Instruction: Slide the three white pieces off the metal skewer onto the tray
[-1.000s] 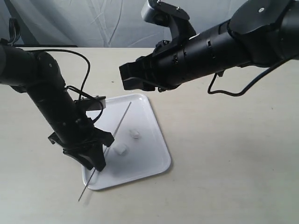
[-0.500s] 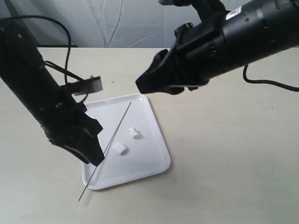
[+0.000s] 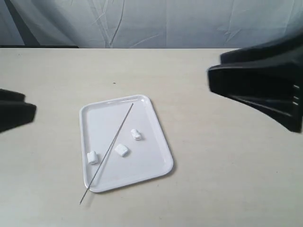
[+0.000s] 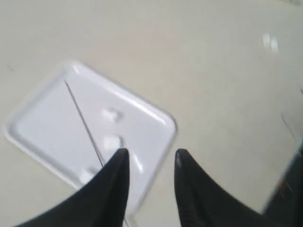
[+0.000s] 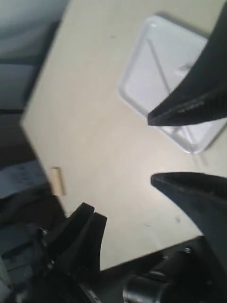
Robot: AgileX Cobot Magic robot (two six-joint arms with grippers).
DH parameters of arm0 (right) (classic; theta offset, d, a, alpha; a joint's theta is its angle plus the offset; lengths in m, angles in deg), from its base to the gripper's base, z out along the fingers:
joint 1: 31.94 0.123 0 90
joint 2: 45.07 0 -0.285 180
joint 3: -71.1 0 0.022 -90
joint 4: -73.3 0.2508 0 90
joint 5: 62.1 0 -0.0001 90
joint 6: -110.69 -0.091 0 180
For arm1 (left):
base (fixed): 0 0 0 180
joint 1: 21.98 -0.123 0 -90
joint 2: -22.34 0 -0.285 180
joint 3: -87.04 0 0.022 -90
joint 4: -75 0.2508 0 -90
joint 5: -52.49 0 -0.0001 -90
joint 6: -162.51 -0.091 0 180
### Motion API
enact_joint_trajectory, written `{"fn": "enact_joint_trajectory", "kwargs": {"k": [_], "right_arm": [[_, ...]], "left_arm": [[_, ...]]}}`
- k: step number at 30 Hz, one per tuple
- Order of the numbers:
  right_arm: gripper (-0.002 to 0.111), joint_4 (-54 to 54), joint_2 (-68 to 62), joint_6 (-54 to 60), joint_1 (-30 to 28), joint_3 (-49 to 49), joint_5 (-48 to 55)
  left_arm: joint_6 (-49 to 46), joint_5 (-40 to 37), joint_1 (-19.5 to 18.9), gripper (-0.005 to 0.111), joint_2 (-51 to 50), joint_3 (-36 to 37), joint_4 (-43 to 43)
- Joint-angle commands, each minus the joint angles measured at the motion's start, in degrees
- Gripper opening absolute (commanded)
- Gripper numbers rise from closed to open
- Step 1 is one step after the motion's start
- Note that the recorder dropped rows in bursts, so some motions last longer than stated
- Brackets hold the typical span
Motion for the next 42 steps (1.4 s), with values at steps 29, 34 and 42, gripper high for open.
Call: {"fn": "enact_joint_trajectory", "kwargs": {"k": [29, 34, 42], "right_arm": [[0.033, 22.83, 32.26, 19.33, -0.14, 43.62, -20.90], [0.033, 22.83, 32.26, 19.33, -0.14, 43.62, -20.90], [0.033, 22.83, 32.26, 19.33, -0.14, 43.62, -20.90]], "left_arm": [[-1.68, 37.85, 0.03, 0.032, 31.60, 38.48, -16.54], [-1.46, 37.98, 0.03, 0.032, 31.60, 41.94, -18.65], [-1.46, 35.68, 0.03, 0.032, 31.60, 42.54, -17.17]]}}
